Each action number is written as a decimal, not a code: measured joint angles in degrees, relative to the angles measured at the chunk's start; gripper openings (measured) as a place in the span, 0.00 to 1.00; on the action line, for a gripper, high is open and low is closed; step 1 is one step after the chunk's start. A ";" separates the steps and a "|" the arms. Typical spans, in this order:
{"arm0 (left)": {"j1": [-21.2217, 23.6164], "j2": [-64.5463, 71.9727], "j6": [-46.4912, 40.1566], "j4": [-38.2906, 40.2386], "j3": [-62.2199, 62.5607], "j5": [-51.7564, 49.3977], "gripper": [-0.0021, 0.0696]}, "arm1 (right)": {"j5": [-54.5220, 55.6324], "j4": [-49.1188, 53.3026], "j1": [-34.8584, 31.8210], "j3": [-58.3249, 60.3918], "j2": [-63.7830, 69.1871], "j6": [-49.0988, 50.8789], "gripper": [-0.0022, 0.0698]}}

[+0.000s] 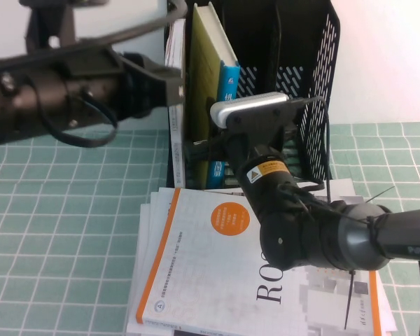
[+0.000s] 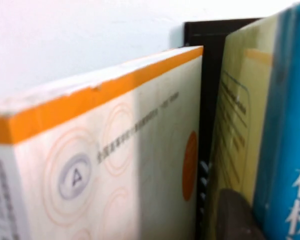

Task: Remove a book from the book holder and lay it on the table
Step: Pick up the right side book from the book shelf, then place the picked book on the book

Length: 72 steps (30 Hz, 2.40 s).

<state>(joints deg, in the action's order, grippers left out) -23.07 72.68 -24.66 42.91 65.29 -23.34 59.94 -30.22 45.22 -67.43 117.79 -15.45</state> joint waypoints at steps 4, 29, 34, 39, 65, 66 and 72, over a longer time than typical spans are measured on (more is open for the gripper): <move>0.00 -4.17 -0.36 0.38 0.95 -0.79 0.03 | -3.14 -0.85 0.14 0.29 -3.39 -2.68 0.36; 0.00 -13.50 -3.00 -7.20 3.68 -4.83 0.03 | -21.46 10.51 -0.02 -5.76 -38.52 -37.65 0.32; 0.00 -13.83 6.59 -16.47 5.55 -10.65 0.03 | -41.62 18.51 0.39 -5.76 -43.51 -39.07 0.32; 0.00 -13.95 22.23 -30.83 6.03 -17.62 0.03 | -63.38 22.35 3.00 -5.76 -45.57 -38.61 0.32; 0.00 -14.51 32.37 -37.32 2.30 -30.92 0.03 | -61.51 18.68 10.91 21.64 -44.16 -46.80 0.36; 0.00 -14.51 32.37 -36.89 2.01 -30.43 0.03 | -60.40 17.80 10.91 21.75 -43.46 -46.77 0.36; 0.00 -14.51 32.37 -35.20 -0.20 -29.32 0.03 | -54.39 16.24 11.19 21.74 -39.23 -46.08 0.37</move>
<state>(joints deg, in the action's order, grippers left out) -23.07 58.18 7.71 7.71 65.10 -52.66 5.55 -13.98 56.40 -45.68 78.57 -61.53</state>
